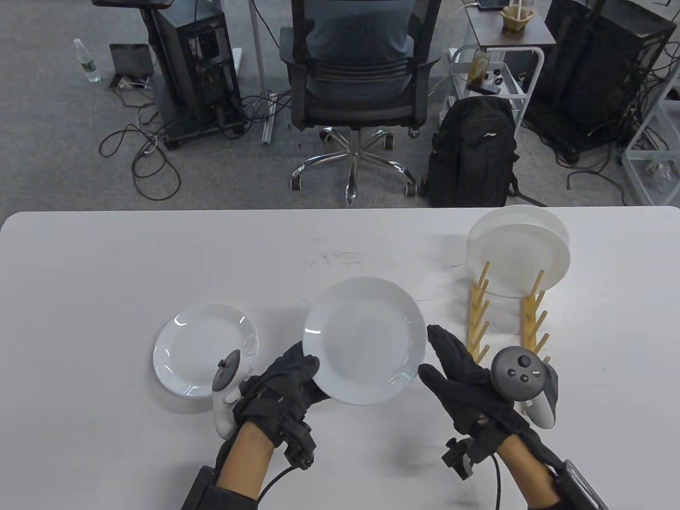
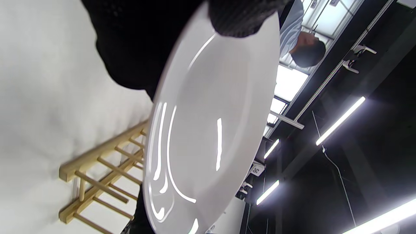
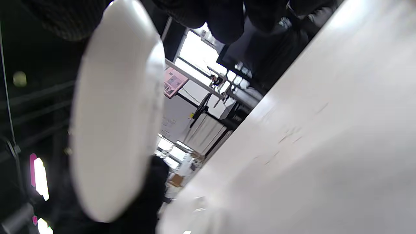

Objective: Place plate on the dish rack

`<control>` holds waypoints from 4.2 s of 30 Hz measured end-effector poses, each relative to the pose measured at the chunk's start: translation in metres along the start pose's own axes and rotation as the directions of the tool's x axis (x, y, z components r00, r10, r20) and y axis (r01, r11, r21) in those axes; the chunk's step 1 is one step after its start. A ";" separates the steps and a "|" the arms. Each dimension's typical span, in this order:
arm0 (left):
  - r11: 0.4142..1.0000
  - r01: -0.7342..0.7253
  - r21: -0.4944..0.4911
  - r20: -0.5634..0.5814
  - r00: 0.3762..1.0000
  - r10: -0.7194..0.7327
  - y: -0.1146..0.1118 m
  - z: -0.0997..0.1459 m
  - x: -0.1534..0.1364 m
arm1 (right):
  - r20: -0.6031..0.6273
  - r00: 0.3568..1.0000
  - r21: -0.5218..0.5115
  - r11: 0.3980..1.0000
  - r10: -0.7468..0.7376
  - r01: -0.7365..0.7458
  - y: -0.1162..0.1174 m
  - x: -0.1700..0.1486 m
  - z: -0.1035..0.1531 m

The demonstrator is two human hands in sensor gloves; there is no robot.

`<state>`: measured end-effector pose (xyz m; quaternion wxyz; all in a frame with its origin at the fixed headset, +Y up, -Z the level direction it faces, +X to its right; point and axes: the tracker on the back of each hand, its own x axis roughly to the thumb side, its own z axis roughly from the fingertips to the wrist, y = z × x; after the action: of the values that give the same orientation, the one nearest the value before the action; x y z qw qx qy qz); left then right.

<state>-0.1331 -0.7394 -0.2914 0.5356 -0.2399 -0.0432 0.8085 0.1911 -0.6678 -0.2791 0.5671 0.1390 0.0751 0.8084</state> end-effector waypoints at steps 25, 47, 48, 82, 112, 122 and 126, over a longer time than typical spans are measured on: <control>-0.170 0.957 0.237 -0.251 -0.109 -0.962 0.023 0.013 0.042 | -0.231 0.884 -0.485 0.836 -0.406 0.258 -0.178 0.034 -0.027; -0.114 0.973 0.199 -0.307 -0.049 -0.951 0.036 0.013 0.040 | -0.470 0.725 -0.341 0.654 0.503 -0.675 -0.205 0.008 -0.117; -0.112 0.974 0.196 -0.307 -0.047 -0.951 0.037 0.013 0.040 | -0.478 0.713 -0.322 0.653 0.512 -0.685 -0.203 0.003 -0.120; 0.003 0.981 0.193 -0.276 0.057 -0.959 0.034 0.016 0.037 | -0.216 0.779 -0.369 0.689 0.589 -0.624 -0.071 0.022 -0.015; 0.198 0.936 0.290 -0.924 0.328 -0.197 0.199 0.065 0.044 | -0.177 0.756 -0.166 0.738 0.631 -0.655 -0.048 -0.029 -0.007; -0.131 0.918 0.374 -0.851 0.284 -0.441 0.158 0.089 0.093 | -0.171 0.767 -0.138 0.756 0.619 -0.640 -0.046 -0.031 -0.007; -0.138 0.785 0.604 -0.699 0.440 -0.564 0.117 0.109 0.107 | -0.170 0.771 -0.118 0.764 0.613 -0.634 -0.043 -0.033 -0.009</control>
<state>-0.3123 -0.6734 -0.2704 0.9032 0.0779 0.3433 0.2457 0.2376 -0.6834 -0.3043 0.2698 0.0584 -0.0096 0.9611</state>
